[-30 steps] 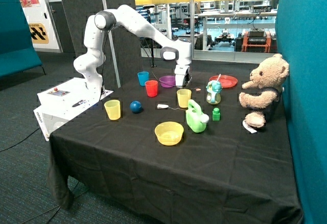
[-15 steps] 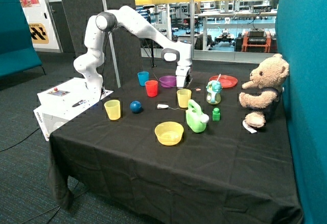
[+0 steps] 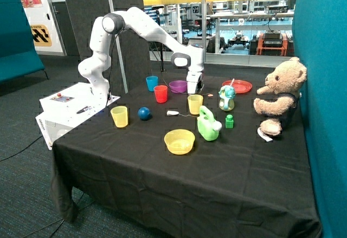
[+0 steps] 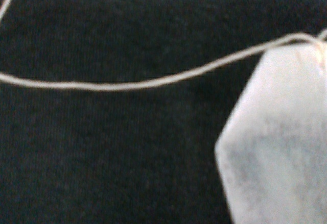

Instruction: Prepare two cups of tea

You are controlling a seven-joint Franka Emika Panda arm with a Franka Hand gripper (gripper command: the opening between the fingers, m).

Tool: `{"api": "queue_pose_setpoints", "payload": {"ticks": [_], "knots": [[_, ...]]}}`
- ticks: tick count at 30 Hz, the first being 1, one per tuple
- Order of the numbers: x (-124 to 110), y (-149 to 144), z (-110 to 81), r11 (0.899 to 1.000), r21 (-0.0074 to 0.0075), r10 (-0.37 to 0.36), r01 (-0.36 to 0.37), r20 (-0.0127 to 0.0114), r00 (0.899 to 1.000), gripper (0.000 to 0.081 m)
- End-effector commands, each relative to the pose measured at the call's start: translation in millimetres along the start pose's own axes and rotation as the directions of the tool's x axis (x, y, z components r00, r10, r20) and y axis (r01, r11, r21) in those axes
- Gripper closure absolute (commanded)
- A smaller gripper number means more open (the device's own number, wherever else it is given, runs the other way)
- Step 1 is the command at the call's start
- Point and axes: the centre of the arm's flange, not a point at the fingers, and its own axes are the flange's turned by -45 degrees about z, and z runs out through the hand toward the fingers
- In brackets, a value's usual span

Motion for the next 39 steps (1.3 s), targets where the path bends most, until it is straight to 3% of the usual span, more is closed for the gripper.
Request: {"api": "queue_pose_setpoints", "payload": {"ticks": [1, 4, 15, 19, 28, 39], "knots": [[-6, 2, 3.2, 1.000, 0.0016, 0.003, -0.003, -0.0092, 1.000, 0.0615], [-6, 3, 3.5, 1.000, 0.0016, 0.004, -0.004, -0.0092, 1.000, 0.0661], [-6, 7, 6.6, 1.000, 0.0016, 0.002, -0.002, -0.0092, 1.000, 0.0707], [-5, 6, 8.4, 1.000, 0.0016, -0.002, 0.002, -0.0092, 1.000, 0.0798], [-2, -1, 8.8, 1.000, 0.0014, -0.019, 0.019, -0.0093, 1.000, 0.0808], [-1, -7, -7.1, 0.999, 0.0011, -0.051, 0.051, -0.0093, 0.999, 0.0808]]}}
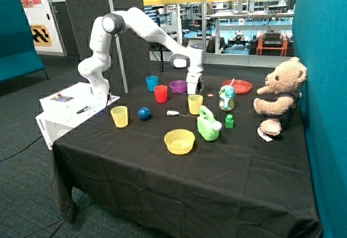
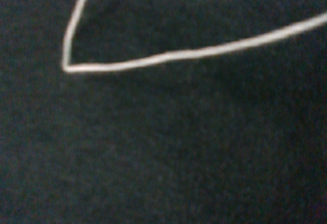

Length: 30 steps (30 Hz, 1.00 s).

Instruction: Prepare two cups of tea

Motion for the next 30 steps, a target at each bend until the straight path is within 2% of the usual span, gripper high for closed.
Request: {"api": "queue_pose_setpoints", "payload": {"ticks": [1, 11, 16, 30], "knots": [[2, -5, -13.9, 1.000, -0.0035, -0.027, 0.027, 0.0078, 1.000, 0.0808], [-9, -6, -43.8, 0.997, -0.0032, -0.074, 0.074, 0.0080, 0.997, 0.0808], [-23, -8, -62.6, 0.994, -0.0029, -0.108, 0.108, 0.0081, 0.994, 0.0808], [-54, -12, -95.9, 0.985, -0.0024, -0.171, 0.171, 0.0082, 0.985, 0.0808]]}}
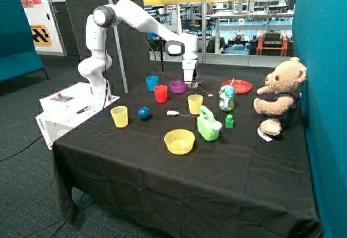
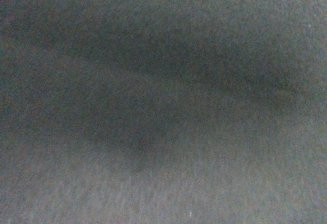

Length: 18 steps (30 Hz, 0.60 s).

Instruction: Prepare two cups of tea

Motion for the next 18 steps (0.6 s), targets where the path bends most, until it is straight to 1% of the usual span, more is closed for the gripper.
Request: {"api": "queue_pose_setpoints", "payload": {"ticks": [1, 5, 9, 14, 18], "knots": [[-22, -5, -26.2, 0.999, 0.0067, -0.048, 0.048, -0.0024, 0.999, 0.0808], [-29, -6, -32.8, 0.998, 0.0067, -0.060, 0.060, -0.0025, 0.998, 0.0808], [-43, -8, -40.4, 0.996, 0.0067, -0.084, 0.084, -0.0026, 0.996, 0.0808], [-59, -11, -46.1, 0.995, 0.0066, -0.104, 0.104, -0.0028, 0.995, 0.0808], [-67, -13, -49.6, 0.993, 0.0066, -0.116, 0.116, -0.0028, 0.993, 0.0808]]}}
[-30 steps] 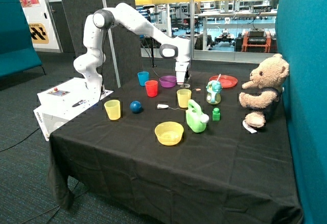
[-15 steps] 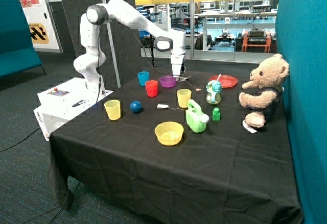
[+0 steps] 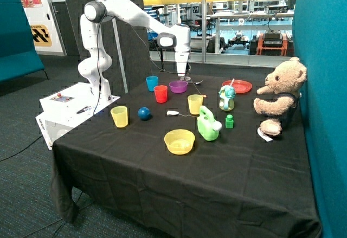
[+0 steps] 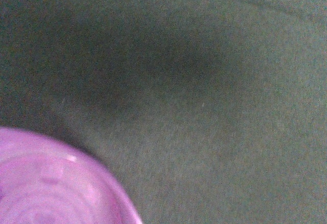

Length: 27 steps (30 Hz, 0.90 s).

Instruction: Prepare two cups of tea

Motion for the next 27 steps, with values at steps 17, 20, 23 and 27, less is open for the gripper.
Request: {"api": "queue_pose_setpoints", "payload": {"ticks": [17, 20, 23, 27], "knots": [[-53, -14, -34.5, 0.995, 0.0053, -0.101, 0.101, -0.0023, 0.995, 0.0808], [-60, -20, -37.8, 0.992, 0.0053, -0.124, 0.124, -0.0024, 0.992, 0.0808], [-68, -27, -40.7, 0.988, 0.0052, -0.153, 0.153, -0.0025, 0.988, 0.0808], [-81, -38, -44.8, 0.980, 0.0051, -0.197, 0.197, -0.0028, 0.980, 0.0808]]}}
